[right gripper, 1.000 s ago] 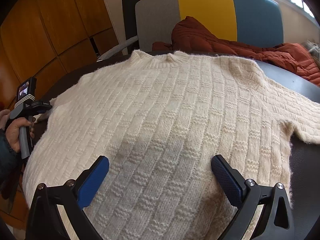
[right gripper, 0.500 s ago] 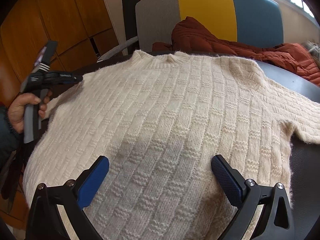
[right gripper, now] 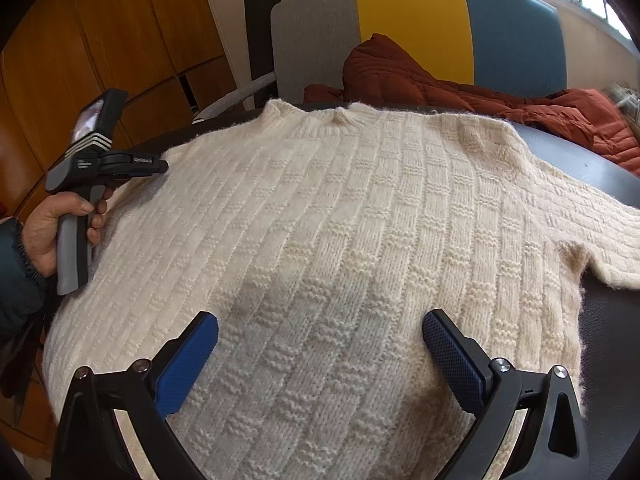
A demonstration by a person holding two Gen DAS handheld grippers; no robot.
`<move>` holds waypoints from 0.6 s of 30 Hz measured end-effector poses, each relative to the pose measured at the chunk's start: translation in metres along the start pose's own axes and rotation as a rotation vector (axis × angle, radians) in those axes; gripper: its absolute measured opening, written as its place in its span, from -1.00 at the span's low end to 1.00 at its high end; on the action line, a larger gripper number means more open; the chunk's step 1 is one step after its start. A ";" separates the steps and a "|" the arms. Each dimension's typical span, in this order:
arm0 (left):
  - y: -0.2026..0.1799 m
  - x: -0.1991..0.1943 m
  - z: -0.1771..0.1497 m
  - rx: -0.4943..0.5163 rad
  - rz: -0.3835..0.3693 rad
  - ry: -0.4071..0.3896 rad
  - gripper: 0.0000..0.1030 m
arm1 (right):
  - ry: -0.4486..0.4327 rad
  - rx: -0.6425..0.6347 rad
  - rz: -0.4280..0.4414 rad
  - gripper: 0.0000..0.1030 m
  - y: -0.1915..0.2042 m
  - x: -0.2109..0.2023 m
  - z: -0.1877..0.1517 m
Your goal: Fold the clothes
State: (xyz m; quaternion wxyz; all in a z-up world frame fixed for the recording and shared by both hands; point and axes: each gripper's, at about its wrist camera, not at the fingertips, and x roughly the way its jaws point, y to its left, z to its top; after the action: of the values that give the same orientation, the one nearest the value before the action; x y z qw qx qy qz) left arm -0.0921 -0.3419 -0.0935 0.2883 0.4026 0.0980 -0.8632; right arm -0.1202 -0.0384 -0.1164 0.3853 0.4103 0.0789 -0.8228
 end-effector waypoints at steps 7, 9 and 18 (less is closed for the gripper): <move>-0.042 -0.027 -0.032 0.147 -0.127 -0.018 -0.48 | 0.011 -0.008 -0.010 1.00 0.002 0.001 0.001; -0.049 -0.021 -0.040 0.171 -0.125 -0.005 -0.47 | 0.018 0.000 0.003 1.00 0.000 0.000 0.004; -0.031 -0.012 -0.040 0.083 -0.202 0.009 -0.33 | -0.088 -0.017 0.082 1.00 0.013 0.014 0.086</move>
State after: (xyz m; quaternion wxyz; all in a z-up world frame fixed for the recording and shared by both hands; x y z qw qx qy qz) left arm -0.0785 -0.2954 -0.1131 0.1826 0.4062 0.1036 -0.8893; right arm -0.1688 -0.0940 -0.0681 0.4254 0.3733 0.0521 -0.8228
